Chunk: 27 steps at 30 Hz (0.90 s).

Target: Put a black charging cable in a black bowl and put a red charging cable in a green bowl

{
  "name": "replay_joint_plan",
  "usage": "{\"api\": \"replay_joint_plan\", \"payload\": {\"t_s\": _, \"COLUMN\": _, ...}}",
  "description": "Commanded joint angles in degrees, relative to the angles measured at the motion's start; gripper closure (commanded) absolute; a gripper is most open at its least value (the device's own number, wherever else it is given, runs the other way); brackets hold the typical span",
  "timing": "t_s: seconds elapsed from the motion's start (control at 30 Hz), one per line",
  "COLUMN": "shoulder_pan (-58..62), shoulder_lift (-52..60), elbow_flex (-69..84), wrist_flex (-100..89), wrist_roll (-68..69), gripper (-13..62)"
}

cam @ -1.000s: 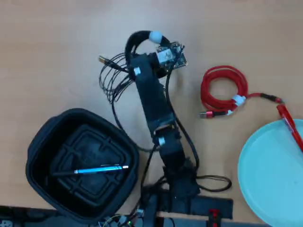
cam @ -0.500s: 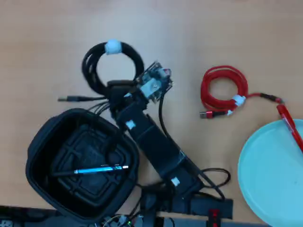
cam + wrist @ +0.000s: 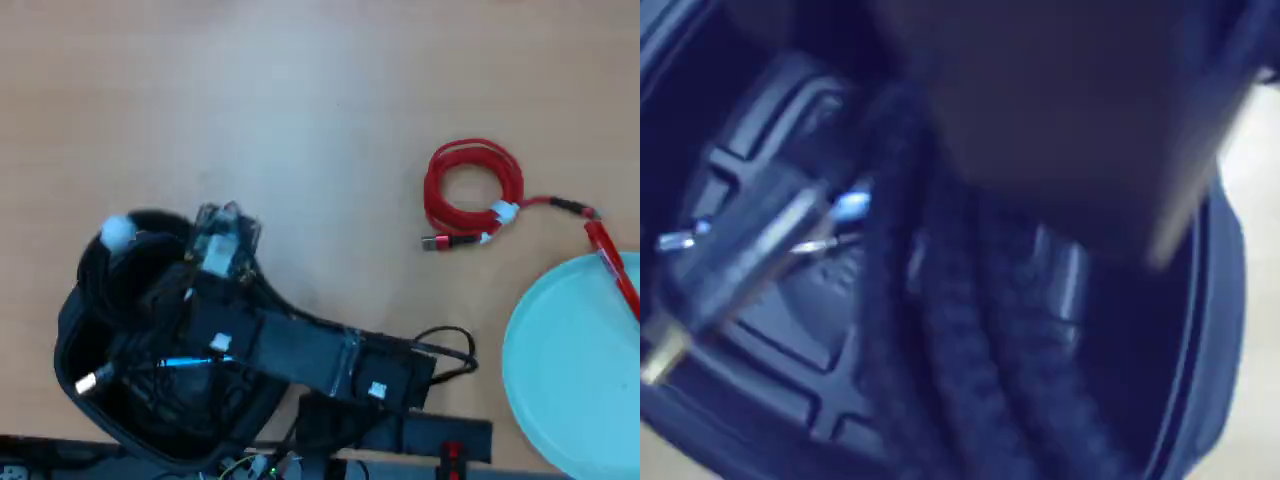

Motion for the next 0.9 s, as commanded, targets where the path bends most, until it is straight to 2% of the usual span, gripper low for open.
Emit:
{"api": "replay_joint_plan", "payload": {"t_s": 0.0, "shoulder_pan": -4.5, "shoulder_lift": 3.3, "elbow_flex": -2.1, "wrist_flex": -1.3, "wrist_roll": -1.1, "gripper": 56.4}}
{"api": "replay_joint_plan", "payload": {"t_s": 0.33, "shoulder_pan": -6.6, "shoulder_lift": -9.5, "elbow_flex": 2.5, "wrist_flex": -4.5, "wrist_roll": -1.4, "gripper": 55.5}}
{"api": "replay_joint_plan", "payload": {"t_s": 0.57, "shoulder_pan": -7.0, "shoulder_lift": -14.1, "elbow_flex": 3.2, "wrist_flex": -4.7, "wrist_roll": -0.5, "gripper": 38.8}}
{"api": "replay_joint_plan", "payload": {"t_s": 0.73, "shoulder_pan": -8.6, "shoulder_lift": -15.5, "elbow_flex": 3.1, "wrist_flex": -4.6, "wrist_roll": -0.9, "gripper": 33.9}}
{"api": "replay_joint_plan", "payload": {"t_s": 0.87, "shoulder_pan": -9.7, "shoulder_lift": -15.5, "elbow_flex": 3.2, "wrist_flex": -4.4, "wrist_roll": -0.8, "gripper": 23.6}}
